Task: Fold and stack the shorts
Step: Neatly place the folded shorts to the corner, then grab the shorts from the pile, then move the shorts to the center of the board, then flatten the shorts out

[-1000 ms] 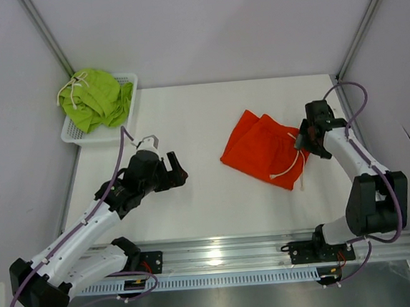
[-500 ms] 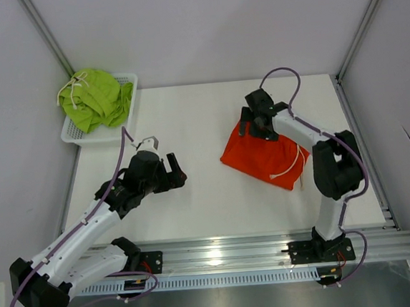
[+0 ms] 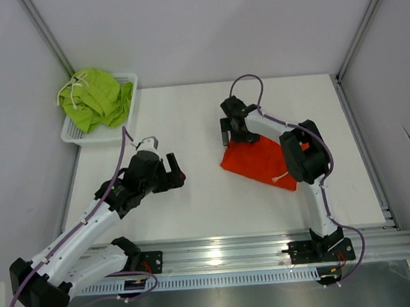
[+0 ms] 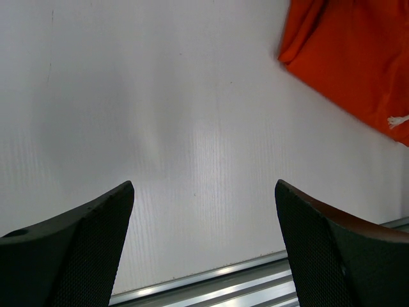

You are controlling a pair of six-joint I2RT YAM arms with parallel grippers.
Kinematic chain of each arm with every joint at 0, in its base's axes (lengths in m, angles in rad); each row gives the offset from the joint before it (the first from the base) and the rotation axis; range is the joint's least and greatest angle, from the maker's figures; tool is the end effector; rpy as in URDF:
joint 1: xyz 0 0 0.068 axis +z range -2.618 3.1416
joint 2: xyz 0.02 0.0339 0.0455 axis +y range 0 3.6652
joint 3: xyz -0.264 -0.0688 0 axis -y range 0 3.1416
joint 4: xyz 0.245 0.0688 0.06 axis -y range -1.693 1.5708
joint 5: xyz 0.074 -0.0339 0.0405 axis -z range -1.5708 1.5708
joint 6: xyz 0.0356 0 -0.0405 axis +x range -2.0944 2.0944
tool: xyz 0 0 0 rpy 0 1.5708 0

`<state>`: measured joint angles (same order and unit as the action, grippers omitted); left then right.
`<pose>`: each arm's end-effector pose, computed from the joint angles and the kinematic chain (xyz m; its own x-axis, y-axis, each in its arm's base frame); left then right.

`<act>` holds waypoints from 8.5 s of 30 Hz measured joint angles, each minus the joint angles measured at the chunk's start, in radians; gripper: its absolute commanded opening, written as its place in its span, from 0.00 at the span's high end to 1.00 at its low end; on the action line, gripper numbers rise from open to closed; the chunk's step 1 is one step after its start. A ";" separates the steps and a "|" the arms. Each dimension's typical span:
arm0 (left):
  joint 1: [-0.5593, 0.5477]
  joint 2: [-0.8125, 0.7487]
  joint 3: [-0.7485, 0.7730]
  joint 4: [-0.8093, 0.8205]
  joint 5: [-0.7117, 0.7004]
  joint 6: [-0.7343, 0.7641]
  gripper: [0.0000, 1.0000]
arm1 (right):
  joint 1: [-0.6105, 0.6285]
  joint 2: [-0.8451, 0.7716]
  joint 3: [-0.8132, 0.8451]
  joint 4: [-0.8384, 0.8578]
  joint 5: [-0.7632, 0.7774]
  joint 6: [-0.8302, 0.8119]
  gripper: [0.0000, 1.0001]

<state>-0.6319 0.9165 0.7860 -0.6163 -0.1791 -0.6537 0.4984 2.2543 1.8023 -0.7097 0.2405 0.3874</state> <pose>0.1571 -0.1072 0.2765 -0.7244 -0.2113 -0.6562 0.0443 0.9356 -0.3502 0.4226 0.2203 0.1655 -0.8901 -0.0667 -0.4509 -0.0484 0.9975 -0.0521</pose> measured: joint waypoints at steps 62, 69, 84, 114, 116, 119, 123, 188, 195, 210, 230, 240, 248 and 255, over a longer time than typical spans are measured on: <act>0.000 -0.040 0.008 -0.026 0.007 0.000 0.08 | -0.432 -0.577 -0.791 0.298 -0.171 0.127 0.03; 0.000 -0.039 0.018 -0.031 0.005 0.002 0.07 | -0.422 -0.615 -0.823 0.294 -0.179 0.128 0.02; 0.362 0.151 0.288 -0.104 0.123 0.002 0.09 | -0.277 -1.235 -0.938 0.476 -0.134 0.044 0.00; 0.865 1.210 1.232 -0.027 -0.008 -0.348 0.01 | 0.128 -1.434 -1.514 1.115 0.142 -0.004 0.00; 0.874 1.227 1.244 -0.034 -0.031 -0.348 0.01 | 0.129 -1.434 -1.514 1.114 0.145 -0.004 0.01; 0.894 1.271 1.275 -0.033 -0.056 -0.341 0.01 | 0.129 -1.433 -1.514 1.116 0.148 -0.004 0.00; 0.916 1.349 1.315 -0.014 -0.065 -0.340 0.01 | 0.129 -1.423 -1.514 1.119 0.151 -0.004 0.01; 0.312 -0.082 0.645 0.449 0.019 -0.262 1.00 | 0.151 -1.349 -1.484 1.135 0.166 -0.094 0.01; 0.295 -0.185 0.386 0.506 0.094 -0.297 1.00 | 0.151 -1.332 -1.484 1.135 0.167 -0.094 0.00; 0.026 0.479 0.507 0.264 0.066 -0.218 0.01 | 0.150 -1.330 -1.484 1.134 0.167 -0.094 0.01; 0.095 0.319 0.317 0.092 0.058 -0.021 0.01 | 0.160 -1.035 -1.223 1.056 -0.216 -0.133 0.03; 0.274 0.245 0.166 0.079 0.138 -0.019 0.01 | 0.263 -0.772 -0.821 0.818 -0.245 -0.201 0.09; 0.479 0.054 0.076 0.074 0.211 -0.019 0.01 | 0.361 -0.502 -0.506 0.634 -0.185 -0.230 0.14; 0.575 -0.035 0.036 0.050 0.271 -0.016 0.01 | 0.378 -0.362 -0.399 0.572 -0.197 -0.148 0.20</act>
<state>-0.0574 0.8818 0.8219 -0.5667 0.0917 -0.6701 0.8761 1.8923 1.4033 -0.1375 0.0433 0.2390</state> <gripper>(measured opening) 0.990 0.805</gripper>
